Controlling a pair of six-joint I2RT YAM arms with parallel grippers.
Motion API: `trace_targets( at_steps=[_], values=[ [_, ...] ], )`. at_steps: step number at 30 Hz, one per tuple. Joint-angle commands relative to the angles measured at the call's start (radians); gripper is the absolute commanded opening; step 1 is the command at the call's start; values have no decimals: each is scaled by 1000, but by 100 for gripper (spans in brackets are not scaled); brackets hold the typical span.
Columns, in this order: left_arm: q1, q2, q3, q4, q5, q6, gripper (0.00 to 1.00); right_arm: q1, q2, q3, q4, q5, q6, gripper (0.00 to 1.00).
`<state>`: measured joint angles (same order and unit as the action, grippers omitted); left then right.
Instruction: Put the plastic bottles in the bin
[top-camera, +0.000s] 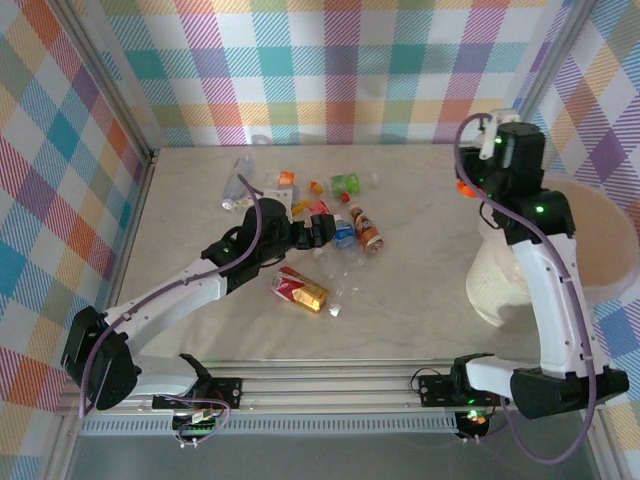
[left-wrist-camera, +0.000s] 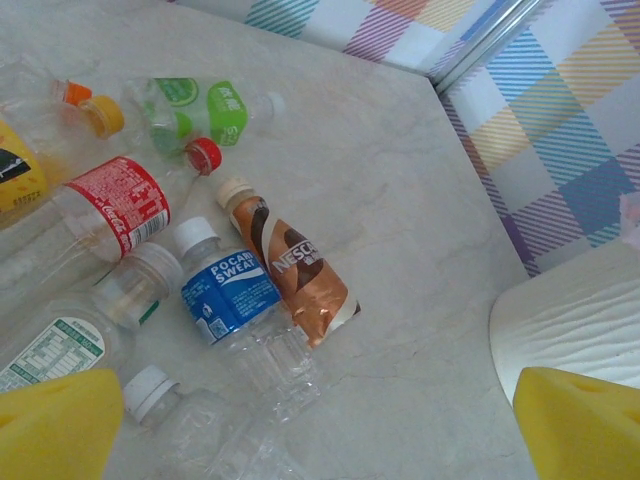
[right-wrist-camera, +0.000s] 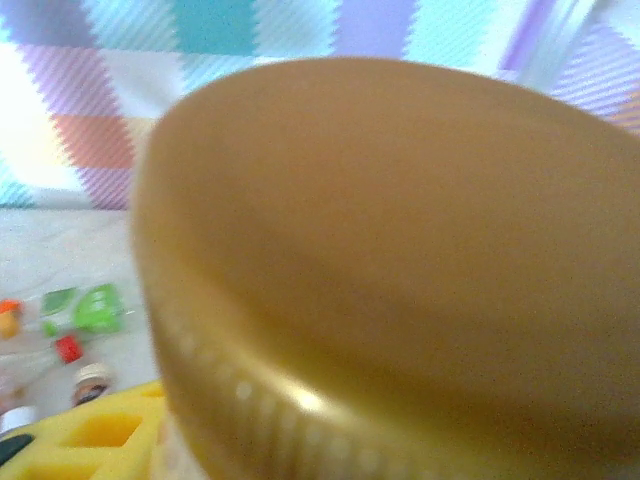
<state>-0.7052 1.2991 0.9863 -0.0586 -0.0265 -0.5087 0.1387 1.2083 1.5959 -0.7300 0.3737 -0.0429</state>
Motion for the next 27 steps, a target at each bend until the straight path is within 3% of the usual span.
trace_targets(
  at_steps=[1, 8, 18, 27],
  values=[
    [-9, 17, -3, 14, -14, -19, 100, -67, -53, 4, -20, 72, -23, 47],
    [-10, 34, -9, 64, -38, -39, 100, -190, -62, -4, -135, 147, -20, 48],
    [-8, 76, 34, 40, -54, -50, 100, -404, 23, 18, -414, 67, 23, 48],
    [-8, 110, 64, 13, -61, -50, 100, -533, 31, -155, -350, -15, 30, 52]
  ],
)
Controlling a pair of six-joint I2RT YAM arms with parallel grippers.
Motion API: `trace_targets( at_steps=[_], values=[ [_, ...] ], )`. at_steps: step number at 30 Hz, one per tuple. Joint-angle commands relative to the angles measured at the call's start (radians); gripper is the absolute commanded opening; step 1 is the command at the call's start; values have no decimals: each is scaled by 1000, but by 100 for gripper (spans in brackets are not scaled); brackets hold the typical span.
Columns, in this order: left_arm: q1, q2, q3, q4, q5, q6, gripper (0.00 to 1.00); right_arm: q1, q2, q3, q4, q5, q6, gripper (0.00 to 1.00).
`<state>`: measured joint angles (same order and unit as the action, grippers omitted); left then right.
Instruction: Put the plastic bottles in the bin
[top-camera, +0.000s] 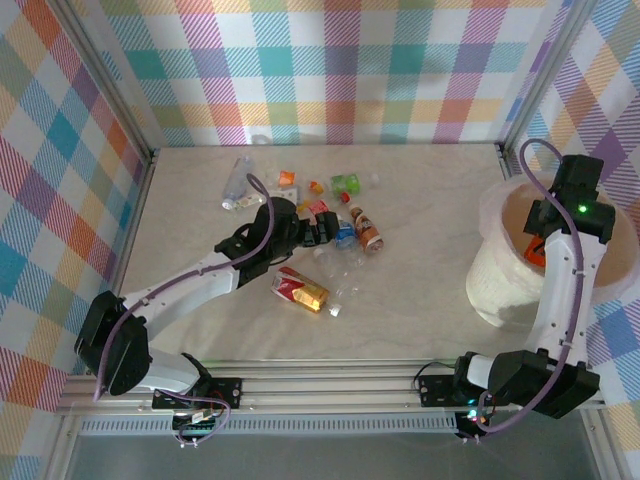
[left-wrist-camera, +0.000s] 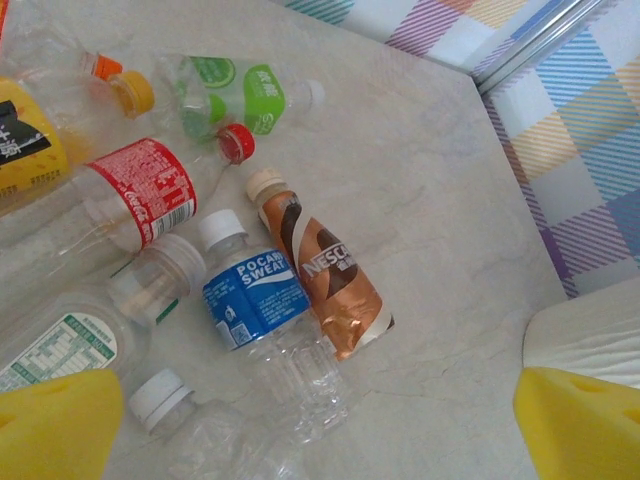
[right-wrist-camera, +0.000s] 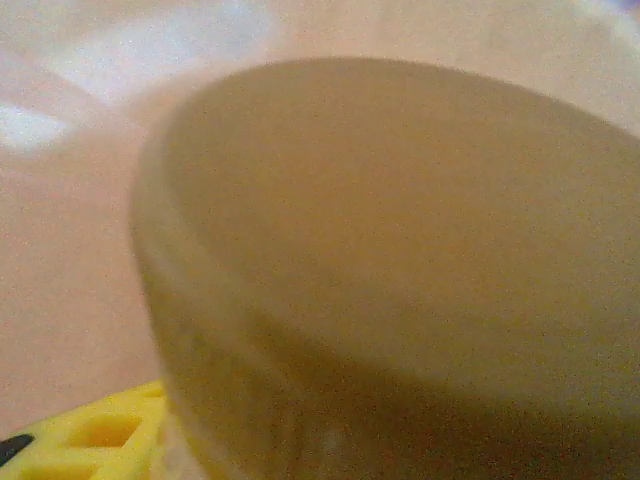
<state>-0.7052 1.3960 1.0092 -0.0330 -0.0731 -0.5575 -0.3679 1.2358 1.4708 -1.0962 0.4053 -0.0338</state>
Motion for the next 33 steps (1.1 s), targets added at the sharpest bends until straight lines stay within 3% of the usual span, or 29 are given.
trace_targets(
  at_steps=[1, 14, 20, 33],
  values=[
    [-9, 19, 47, -17, -11, -2, 100, -36, 12, -44, 30, -64, 25, 52],
    [-7, -15, 11, -62, -90, -31, 100, -42, 91, -101, 101, -69, 63, 72],
    [-8, -25, -19, -65, -136, -63, 100, -42, 77, -63, 75, -92, 87, 89],
    [-5, -25, -37, -142, -252, -172, 100, -37, -28, -48, 90, -156, 89, 97]
  ],
)
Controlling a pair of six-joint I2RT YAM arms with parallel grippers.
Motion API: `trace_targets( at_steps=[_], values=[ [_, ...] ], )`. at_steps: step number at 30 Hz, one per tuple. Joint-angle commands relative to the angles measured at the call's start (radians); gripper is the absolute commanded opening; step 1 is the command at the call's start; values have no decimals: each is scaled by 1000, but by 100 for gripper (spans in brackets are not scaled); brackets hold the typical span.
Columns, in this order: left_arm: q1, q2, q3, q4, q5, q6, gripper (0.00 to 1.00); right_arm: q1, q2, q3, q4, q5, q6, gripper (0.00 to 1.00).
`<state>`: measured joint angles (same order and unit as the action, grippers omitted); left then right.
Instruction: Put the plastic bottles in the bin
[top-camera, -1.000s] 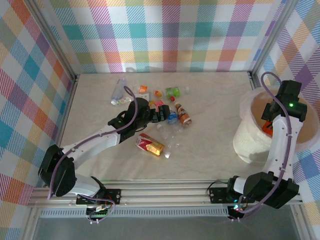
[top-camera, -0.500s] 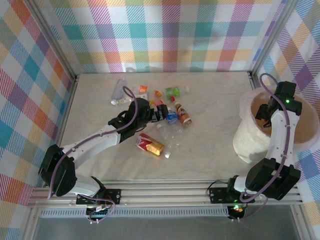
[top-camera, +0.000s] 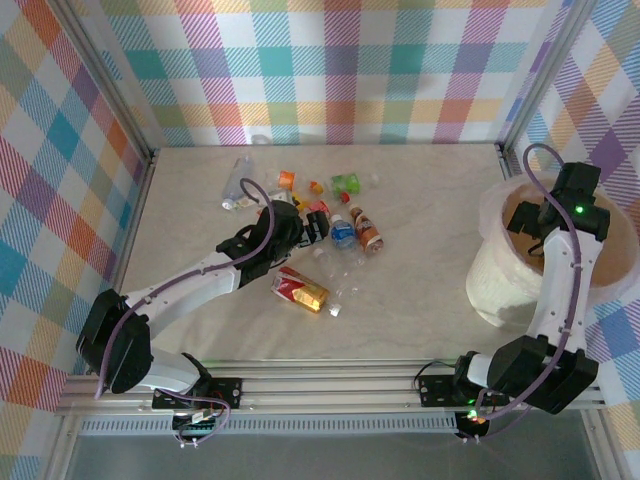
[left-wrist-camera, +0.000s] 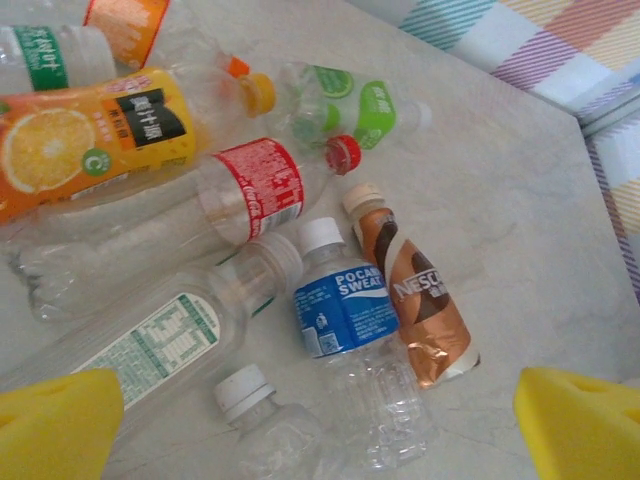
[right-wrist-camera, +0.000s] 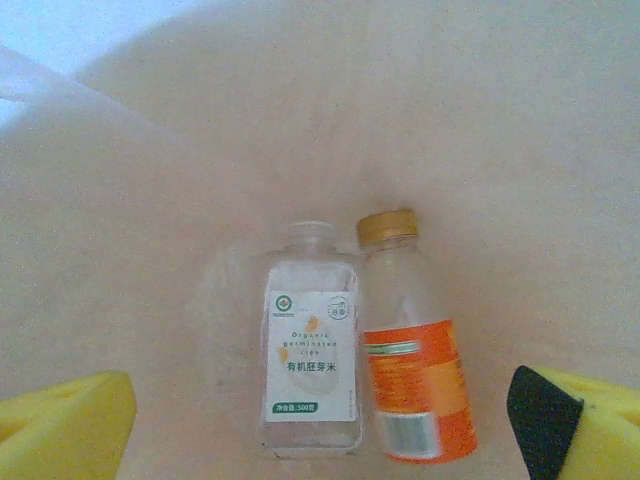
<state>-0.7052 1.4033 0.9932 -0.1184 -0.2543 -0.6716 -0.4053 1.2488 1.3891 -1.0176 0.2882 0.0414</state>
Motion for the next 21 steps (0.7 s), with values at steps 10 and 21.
trace_targets(
  at_steps=[10, 21],
  values=[
    [-4, -62, -28, -245, -229, -206, 100, 131, -169, 108, 58, -2, 51, 100],
    [1, -70, -32, -312, -252, -253, 100, 523, -131, 95, 270, -334, 63, 100]
  ],
)
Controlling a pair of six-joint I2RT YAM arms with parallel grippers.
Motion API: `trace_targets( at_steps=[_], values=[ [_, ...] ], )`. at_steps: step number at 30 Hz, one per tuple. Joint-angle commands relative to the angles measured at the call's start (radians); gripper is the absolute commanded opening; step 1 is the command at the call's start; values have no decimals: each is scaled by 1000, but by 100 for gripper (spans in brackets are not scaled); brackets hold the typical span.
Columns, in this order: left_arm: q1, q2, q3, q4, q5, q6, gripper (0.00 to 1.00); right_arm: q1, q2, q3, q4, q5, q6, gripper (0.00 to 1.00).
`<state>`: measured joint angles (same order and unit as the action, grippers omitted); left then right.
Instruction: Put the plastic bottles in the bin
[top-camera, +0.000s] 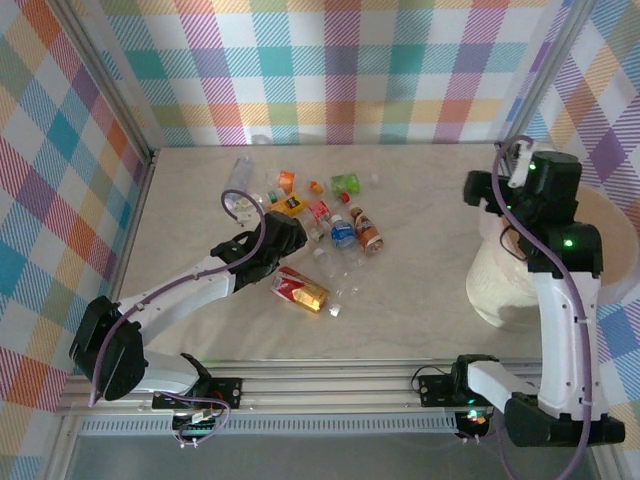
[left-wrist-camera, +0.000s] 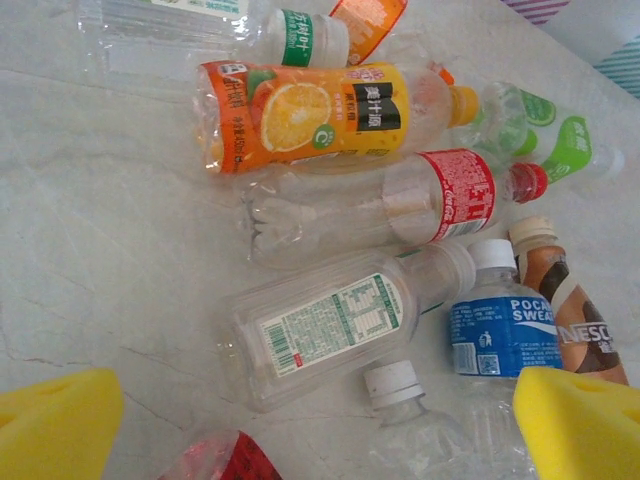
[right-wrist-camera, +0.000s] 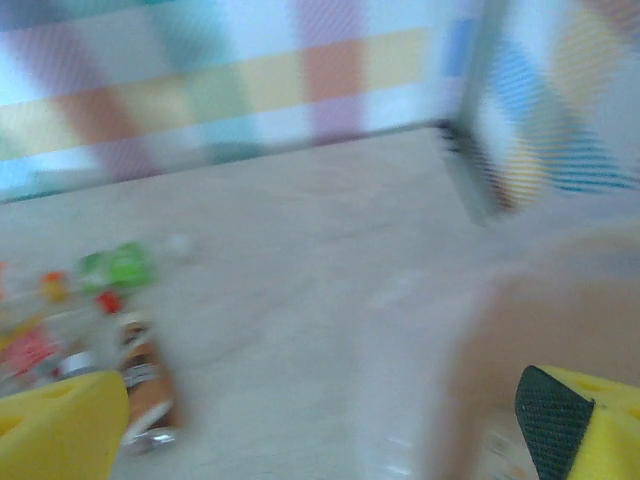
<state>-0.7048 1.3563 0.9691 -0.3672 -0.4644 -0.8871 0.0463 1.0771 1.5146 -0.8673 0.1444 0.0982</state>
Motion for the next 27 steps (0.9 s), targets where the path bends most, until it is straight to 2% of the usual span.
trace_targets(
  at_steps=[1, 5, 9, 14, 18, 21, 27],
  values=[
    [2, -23, -2, -87, -50, -44, 100, 121, 57, -43, 154, -200, 5, 100],
    [1, -39, -6, -95, -50, -27, 100, 288, 133, -101, 278, -193, -11, 100],
    [3, -72, -42, 14, 29, 58, 100, 358, 212, -170, 382, -117, 51, 100],
    [3, -85, -43, 78, 132, 169, 100, 363, 294, -255, 441, -185, 120, 100],
    [2, -87, -51, 173, 284, 272, 100, 364, 372, -287, 418, -157, 150, 100],
    [2, -75, -56, 235, 380, 298, 100, 363, 410, -328, 441, -147, 176, 100],
    [3, -44, -61, 285, 383, 286, 100, 363, 528, -366, 497, -134, 209, 100]
  ],
)
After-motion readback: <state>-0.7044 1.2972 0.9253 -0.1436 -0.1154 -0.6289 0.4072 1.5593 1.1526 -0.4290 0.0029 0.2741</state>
